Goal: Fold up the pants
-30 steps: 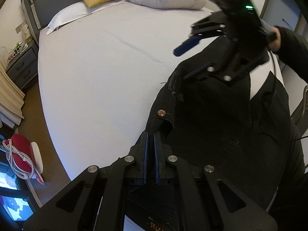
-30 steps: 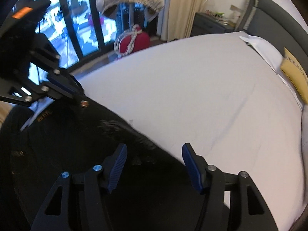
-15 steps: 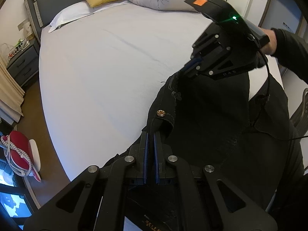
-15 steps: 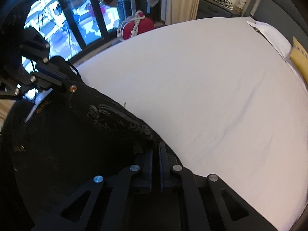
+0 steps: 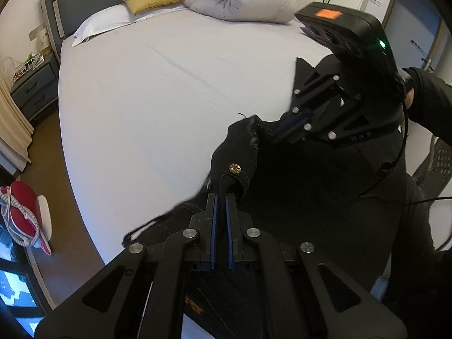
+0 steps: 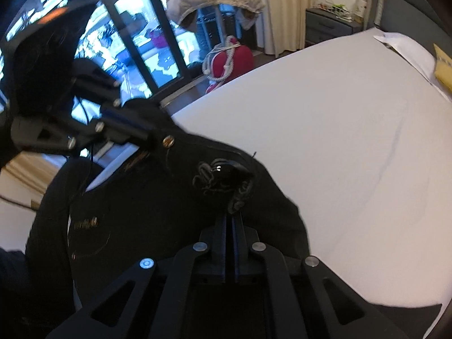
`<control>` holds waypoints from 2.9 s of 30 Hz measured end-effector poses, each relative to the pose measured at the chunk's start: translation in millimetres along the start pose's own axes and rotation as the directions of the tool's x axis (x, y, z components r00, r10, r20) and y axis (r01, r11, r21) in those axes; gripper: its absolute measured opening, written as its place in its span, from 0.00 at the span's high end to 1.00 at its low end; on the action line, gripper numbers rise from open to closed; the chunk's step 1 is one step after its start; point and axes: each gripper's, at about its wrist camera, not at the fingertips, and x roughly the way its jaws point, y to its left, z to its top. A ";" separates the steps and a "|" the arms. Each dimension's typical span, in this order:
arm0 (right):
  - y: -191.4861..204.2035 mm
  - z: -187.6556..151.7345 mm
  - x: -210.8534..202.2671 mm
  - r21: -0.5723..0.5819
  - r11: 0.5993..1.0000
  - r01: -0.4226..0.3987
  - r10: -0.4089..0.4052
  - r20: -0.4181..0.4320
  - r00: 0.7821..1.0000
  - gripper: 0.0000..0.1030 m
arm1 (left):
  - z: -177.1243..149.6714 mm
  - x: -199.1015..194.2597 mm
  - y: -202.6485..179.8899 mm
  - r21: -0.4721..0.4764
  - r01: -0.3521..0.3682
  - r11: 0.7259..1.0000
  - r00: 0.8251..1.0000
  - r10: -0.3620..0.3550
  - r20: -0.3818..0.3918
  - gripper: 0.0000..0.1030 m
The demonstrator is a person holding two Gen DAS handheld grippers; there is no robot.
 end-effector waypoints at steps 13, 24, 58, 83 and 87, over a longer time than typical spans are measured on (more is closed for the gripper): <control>144.7 -101.7 -18.1 -0.430 0.873 0.229 -0.301 -0.105 0.948 0.96 | -72.4 -26.9 -79.9 0.058 0.077 0.995 0.993 -0.072 -0.095 0.96; 241.9 -162.3 -0.1 -0.649 0.713 0.265 -0.432 -0.108 0.895 0.96 | -115.2 -28.9 -114.6 0.056 0.101 0.993 0.976 -0.088 -0.199 0.96; 288.1 -182.5 36.8 -0.626 0.713 0.314 -0.471 -0.096 0.877 0.94 | -156.3 -47.3 -104.8 -0.024 0.073 0.997 0.959 -0.077 -0.272 0.87; 242.7 -194.0 -32.6 0.051 0.971 0.235 -0.237 0.035 0.971 0.46 | -96.5 7.1 -141.9 -0.218 0.083 0.972 0.985 -0.113 -0.128 0.87; 166.5 -201.9 -89.0 0.368 0.908 0.198 -0.269 0.151 0.951 0.46 | -72.2 6.4 -148.9 -0.256 0.148 0.955 0.985 -0.164 -0.044 0.87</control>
